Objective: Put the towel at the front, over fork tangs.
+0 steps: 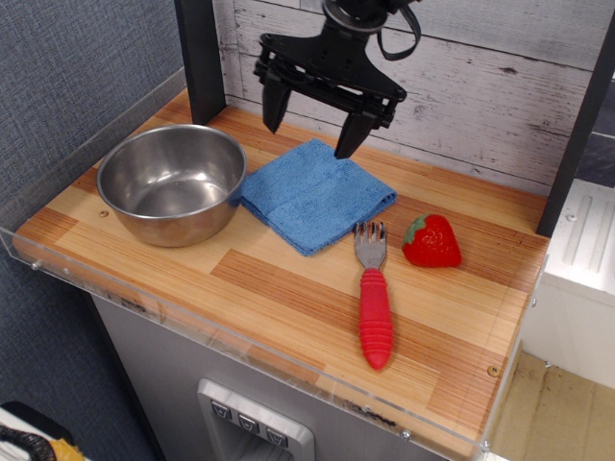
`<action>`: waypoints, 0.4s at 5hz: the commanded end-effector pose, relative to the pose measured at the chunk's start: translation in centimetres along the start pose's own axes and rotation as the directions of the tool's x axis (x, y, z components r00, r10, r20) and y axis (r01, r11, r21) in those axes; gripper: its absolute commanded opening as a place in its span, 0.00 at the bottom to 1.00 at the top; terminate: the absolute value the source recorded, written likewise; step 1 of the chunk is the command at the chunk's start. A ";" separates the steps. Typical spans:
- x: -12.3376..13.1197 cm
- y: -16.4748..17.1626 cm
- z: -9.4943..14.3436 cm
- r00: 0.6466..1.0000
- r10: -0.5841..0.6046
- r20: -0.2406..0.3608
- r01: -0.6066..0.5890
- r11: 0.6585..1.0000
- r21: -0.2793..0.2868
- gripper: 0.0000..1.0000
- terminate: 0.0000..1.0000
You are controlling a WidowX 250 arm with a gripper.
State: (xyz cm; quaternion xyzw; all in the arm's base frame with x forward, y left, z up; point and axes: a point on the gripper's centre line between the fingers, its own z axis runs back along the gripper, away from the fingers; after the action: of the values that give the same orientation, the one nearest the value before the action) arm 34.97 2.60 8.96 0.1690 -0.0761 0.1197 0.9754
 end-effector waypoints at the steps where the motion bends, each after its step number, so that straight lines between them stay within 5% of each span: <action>1: 0.5 -1.1 -1.5 1.000 0.007 -0.008 -0.007 1.000 -0.012 1.00 0.00; 2: -0.2 -1.9 -2.7 0.999 0.000 -0.038 -0.001 0.999 -0.035 1.00 0.00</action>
State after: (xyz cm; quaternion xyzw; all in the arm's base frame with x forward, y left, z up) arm 35.20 1.66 4.93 0.1473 -0.0401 0.1235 0.9805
